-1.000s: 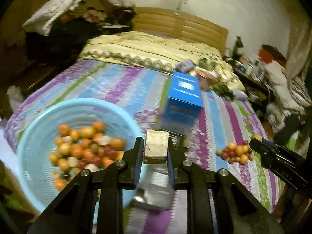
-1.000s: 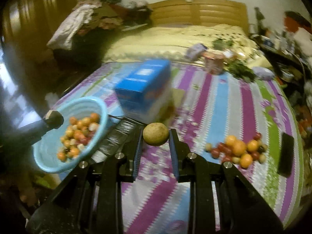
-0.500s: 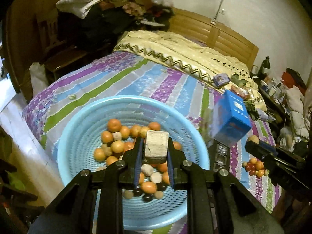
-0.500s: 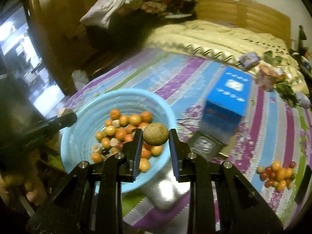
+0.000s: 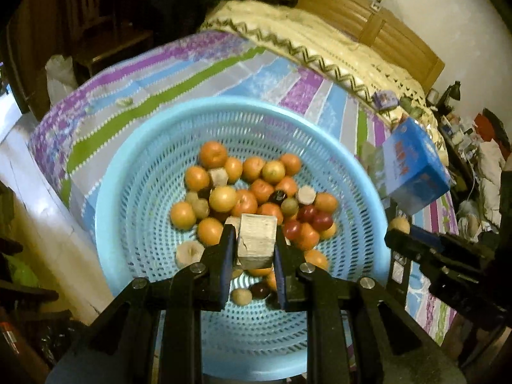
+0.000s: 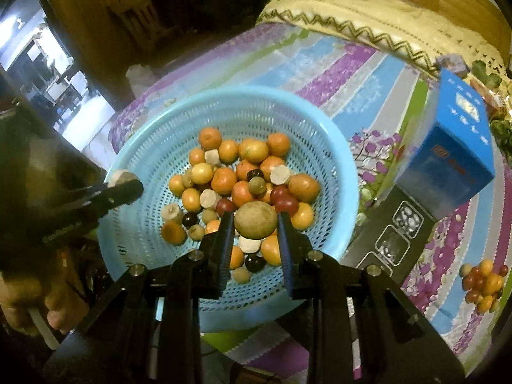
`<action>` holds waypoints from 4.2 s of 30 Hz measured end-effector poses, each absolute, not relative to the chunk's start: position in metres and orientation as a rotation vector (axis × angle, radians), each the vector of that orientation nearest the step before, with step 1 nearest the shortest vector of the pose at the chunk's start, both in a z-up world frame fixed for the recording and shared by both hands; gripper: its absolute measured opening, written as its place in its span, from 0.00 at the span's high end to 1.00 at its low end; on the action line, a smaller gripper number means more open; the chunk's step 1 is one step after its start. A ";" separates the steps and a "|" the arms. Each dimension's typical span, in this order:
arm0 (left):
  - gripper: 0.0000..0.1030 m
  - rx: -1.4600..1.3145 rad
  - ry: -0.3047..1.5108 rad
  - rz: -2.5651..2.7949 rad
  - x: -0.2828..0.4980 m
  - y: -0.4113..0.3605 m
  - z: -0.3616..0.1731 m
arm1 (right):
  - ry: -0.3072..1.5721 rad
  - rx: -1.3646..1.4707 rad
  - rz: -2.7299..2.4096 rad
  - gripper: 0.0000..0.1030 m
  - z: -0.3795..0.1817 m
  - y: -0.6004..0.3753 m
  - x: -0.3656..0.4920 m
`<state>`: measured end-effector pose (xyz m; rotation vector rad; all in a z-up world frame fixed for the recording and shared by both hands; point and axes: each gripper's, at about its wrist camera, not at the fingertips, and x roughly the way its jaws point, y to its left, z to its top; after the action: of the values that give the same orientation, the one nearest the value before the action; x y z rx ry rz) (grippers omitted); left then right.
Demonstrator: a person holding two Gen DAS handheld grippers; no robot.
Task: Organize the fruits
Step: 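Carry both held items over the blue basket and open both tools, then withdraw both open tools from the basket back toward the fruit pile, then grasp a red tomato with the left tool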
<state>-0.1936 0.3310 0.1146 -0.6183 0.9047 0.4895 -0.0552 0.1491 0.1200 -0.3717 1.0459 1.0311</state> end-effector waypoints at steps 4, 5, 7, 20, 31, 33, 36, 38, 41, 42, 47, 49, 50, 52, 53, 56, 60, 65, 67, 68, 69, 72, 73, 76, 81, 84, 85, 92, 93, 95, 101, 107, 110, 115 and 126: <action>0.79 -0.627 0.921 0.471 -0.194 0.331 0.105 | 1.066 -0.381 1.026 0.73 0.115 0.151 -0.056; 0.79 -0.628 0.922 0.466 -0.194 0.331 0.103 | 1.069 -0.382 1.026 0.73 0.114 0.151 -0.056; 0.79 -0.630 0.923 0.462 -0.194 0.331 0.101 | 1.076 -0.381 1.029 0.73 0.112 0.152 -0.056; 0.79 -0.629 0.933 0.456 -0.188 0.332 0.097 | 1.079 -0.388 1.018 0.73 0.107 0.154 -0.052; 0.74 -0.633 0.929 0.467 -0.185 0.331 0.098 | 1.057 -0.383 1.011 0.68 0.110 0.153 -0.047; 0.50 -0.631 0.927 0.469 -0.184 0.332 0.098 | 1.057 -0.372 1.005 0.39 0.111 0.151 -0.045; 0.32 -0.641 0.893 0.479 -0.187 0.333 0.101 | 1.038 -0.360 1.011 0.33 0.115 0.149 -0.044; 0.32 -0.645 0.895 0.473 -0.186 0.334 0.102 | 1.042 -0.357 1.012 0.33 0.115 0.149 -0.044; 0.32 -0.645 0.898 0.465 -0.184 0.333 0.101 | 1.045 -0.353 1.013 0.33 0.115 0.150 -0.043; 0.32 -0.645 0.900 0.462 -0.183 0.333 0.101 | 1.043 -0.353 1.012 0.33 0.115 0.150 -0.043; 0.32 -0.645 0.906 0.456 -0.181 0.331 0.098 | 1.045 -0.349 1.006 0.33 0.113 0.148 -0.041; 0.32 -0.643 0.907 0.454 -0.180 0.329 0.098 | 1.046 -0.346 1.005 0.33 0.113 0.147 -0.041; 0.32 -0.642 0.907 0.455 -0.180 0.329 0.098 | 1.046 -0.346 1.005 0.33 0.113 0.147 -0.041; 0.32 -0.644 0.908 0.455 -0.180 0.329 0.098 | 1.047 -0.340 1.008 0.33 0.113 0.146 -0.040; 0.32 -0.644 0.909 0.455 -0.180 0.328 0.098 | 1.045 -0.333 1.015 0.33 0.114 0.146 -0.040; 0.26 -0.640 0.889 0.459 -0.180 0.328 0.099 | 1.008 -0.320 1.028 0.19 0.118 0.141 -0.045; 0.12 -0.601 0.825 0.509 -0.181 0.320 0.103 | 0.877 -0.317 1.014 0.09 0.130 0.125 -0.057; 0.11 -0.605 0.813 0.489 -0.176 0.309 0.100 | 0.712 -0.349 0.961 0.09 0.135 0.092 -0.073; 0.11 -0.613 0.806 0.475 -0.175 0.303 0.100 | 0.678 -0.345 0.936 0.09 0.133 0.074 -0.077; 0.11 -0.615 0.797 0.468 -0.175 0.298 0.102 | 0.665 -0.338 0.923 0.09 0.131 0.064 -0.078; 0.11 -0.611 0.786 0.461 -0.174 0.293 0.104 | 0.657 -0.327 0.907 0.09 0.130 0.054 -0.078; 0.11 -0.580 0.734 0.421 -0.168 0.271 0.118 | 0.653 -0.297 0.842 0.09 0.120 0.017 -0.075; 0.11 -0.555 0.705 0.382 -0.164 0.257 0.126 | 0.661 -0.289 0.807 0.09 0.115 0.003 -0.072; 0.11 -0.489 0.638 0.257 -0.155 0.216 0.146 | 0.712 -0.245 0.715 0.09 0.099 -0.038 -0.061; 0.10 -0.398 0.616 -0.018 -0.124 0.127 0.155 | 0.793 -0.156 0.548 0.09 0.074 -0.113 -0.048; 0.09 -0.389 0.681 -0.131 -0.097 0.079 0.137 | 0.811 -0.125 0.494 0.09 0.067 -0.145 -0.045; 0.09 -0.387 0.706 -0.157 -0.087 0.063 0.129 | 0.815 -0.115 0.486 0.09 0.066 -0.151 -0.042; 0.11 -0.300 0.913 -0.305 -0.005 -0.021 0.047 | 0.859 -0.028 0.423 0.10 0.055 -0.205 -0.023; 0.17 -0.295 0.928 -0.317 0.005 -0.027 0.037 | 0.864 -0.023 0.414 0.10 0.052 -0.212 -0.022; 0.31 -0.291 0.970 -0.331 0.031 -0.038 0.014 | 0.876 -0.014 0.389 0.11 0.046 -0.226 -0.018; 0.49 -0.277 1.022 -0.383 0.079 -0.055 -0.022 | 0.929 0.036 0.348 0.15 0.026 -0.261 -0.004; 0.50 -0.233 1.014 -0.402 0.107 -0.066 -0.027 | 0.939 0.080 0.327 0.15 0.015 -0.279 0.009; 0.50 -0.202 0.992 -0.396 0.118 -0.071 -0.030 | 0.937 0.101 0.329 0.15 0.012 -0.284 0.013; 0.61 -0.148 0.995 -0.390 0.119 -0.081 -0.030 | 0.942 0.111 0.336 0.15 0.008 -0.288 0.016; 0.68 -0.164 0.963 -0.390 0.120 -0.087 -0.034 | 0.950 0.124 0.347 0.18 0.002 -0.291 0.028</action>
<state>0.1200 -0.0871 -0.0335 -0.1636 0.9632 -0.3905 0.0279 -0.2906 0.0024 0.1240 0.9501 0.3466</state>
